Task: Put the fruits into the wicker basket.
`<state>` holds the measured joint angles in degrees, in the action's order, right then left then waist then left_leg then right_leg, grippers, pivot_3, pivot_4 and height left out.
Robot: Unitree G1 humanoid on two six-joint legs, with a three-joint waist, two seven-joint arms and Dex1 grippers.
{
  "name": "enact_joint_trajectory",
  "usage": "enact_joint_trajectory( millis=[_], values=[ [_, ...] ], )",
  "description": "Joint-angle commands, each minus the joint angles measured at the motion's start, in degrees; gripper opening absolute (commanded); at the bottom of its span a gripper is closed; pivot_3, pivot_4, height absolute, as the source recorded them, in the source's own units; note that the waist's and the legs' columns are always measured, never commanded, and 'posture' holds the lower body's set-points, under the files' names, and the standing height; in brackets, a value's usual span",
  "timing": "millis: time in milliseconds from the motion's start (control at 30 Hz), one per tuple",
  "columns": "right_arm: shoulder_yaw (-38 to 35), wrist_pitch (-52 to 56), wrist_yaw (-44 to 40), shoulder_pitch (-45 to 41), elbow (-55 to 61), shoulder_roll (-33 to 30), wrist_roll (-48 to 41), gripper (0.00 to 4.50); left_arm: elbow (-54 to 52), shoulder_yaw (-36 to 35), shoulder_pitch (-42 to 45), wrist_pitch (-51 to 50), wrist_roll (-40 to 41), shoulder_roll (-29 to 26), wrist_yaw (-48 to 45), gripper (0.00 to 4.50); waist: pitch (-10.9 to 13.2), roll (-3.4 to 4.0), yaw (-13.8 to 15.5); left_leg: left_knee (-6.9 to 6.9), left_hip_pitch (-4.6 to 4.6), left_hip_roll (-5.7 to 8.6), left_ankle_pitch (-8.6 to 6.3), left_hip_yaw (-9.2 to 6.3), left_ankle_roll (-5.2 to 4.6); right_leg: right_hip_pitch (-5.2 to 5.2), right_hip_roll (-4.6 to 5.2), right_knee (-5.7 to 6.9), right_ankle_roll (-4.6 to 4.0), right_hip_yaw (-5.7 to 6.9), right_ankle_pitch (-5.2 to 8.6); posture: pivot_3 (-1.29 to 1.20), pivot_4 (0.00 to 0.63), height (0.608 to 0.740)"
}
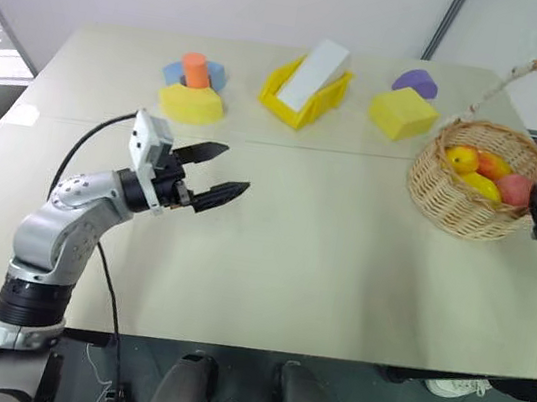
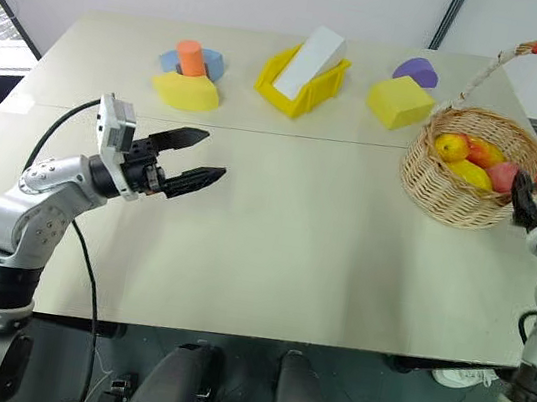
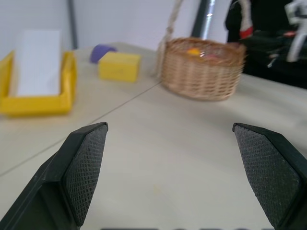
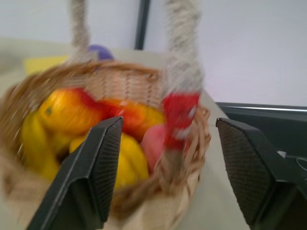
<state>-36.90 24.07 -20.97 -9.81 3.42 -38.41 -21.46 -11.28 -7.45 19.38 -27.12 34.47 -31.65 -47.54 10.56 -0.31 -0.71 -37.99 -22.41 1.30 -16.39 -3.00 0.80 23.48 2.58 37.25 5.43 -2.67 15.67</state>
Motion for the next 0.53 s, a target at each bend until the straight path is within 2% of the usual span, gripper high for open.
enact_joint_trajectory(
  millis=[33, 133, 200, 367, 533],
  values=[
    [-2.3, -1.9, -6.8, 5.6, 5.9, -1.3, -3.4, 3.33, 1.2, -3.5, -2.3, 2.5, -1.8, -1.4, 1.3, 4.5, 0.0, 0.0, -0.1, -0.01, 0.02, 0.0, 0.0, 0.01, 0.0, -0.02, 0.01, -0.01, 0.0, 0.0, 0.0, 0.0, 0.15, 0.74],
    [2.6, -3.6, -15.1, 13.5, 11.7, -0.9, -4.9, 3.33, 4.2, -6.5, -8.2, 5.3, -4.8, -2.8, 2.7, 4.5, 0.0, 0.03, -0.7, 0.01, 0.13, -0.05, -0.01, 0.02, -0.02, -0.11, -0.02, -0.02, 0.0, -0.01, 0.01, 0.0, 0.15, 0.74],
    [7.0, -3.2, -18.7, 15.7, 15.6, -0.3, -6.5, 3.33, 5.8, -7.8, -11.5, 7.0, -6.7, -3.1, 4.2, 4.5, 0.0, 0.03, -1.1, 0.04, 0.23, -0.12, -0.02, 0.06, -0.04, -0.15, -0.06, -0.02, 0.0, -0.06, 0.01, 0.0, 0.15, 0.74],
    [15.5, -3.7, -19.5, 13.4, 17.2, 1.8, -5.6, 3.33, 8.0, -10.0, -15.3, 10.2, -8.3, -1.5, 7.3, 4.5, 0.0, 0.01, -1.1, -0.06, 0.26, -0.12, 0.01, -0.03, 0.02, -0.24, 0.0, 0.01, 0.01, 0.02, 0.0, 0.0, 0.15, 0.74],
    [19.5, -5.4, -20.4, 9.8, 13.0, 2.5, -4.4, 3.33, 6.0, -10.9, -17.7, 10.5, -7.5, -0.5, 8.4, 4.5, 0.0, 0.01, 0.0, -0.04, 0.17, -0.07, -0.02, -0.04, 0.0, -0.19, 0.11, -0.06, 0.0, 0.05, 0.0, 0.0, 0.15, 0.74]
  ],
)
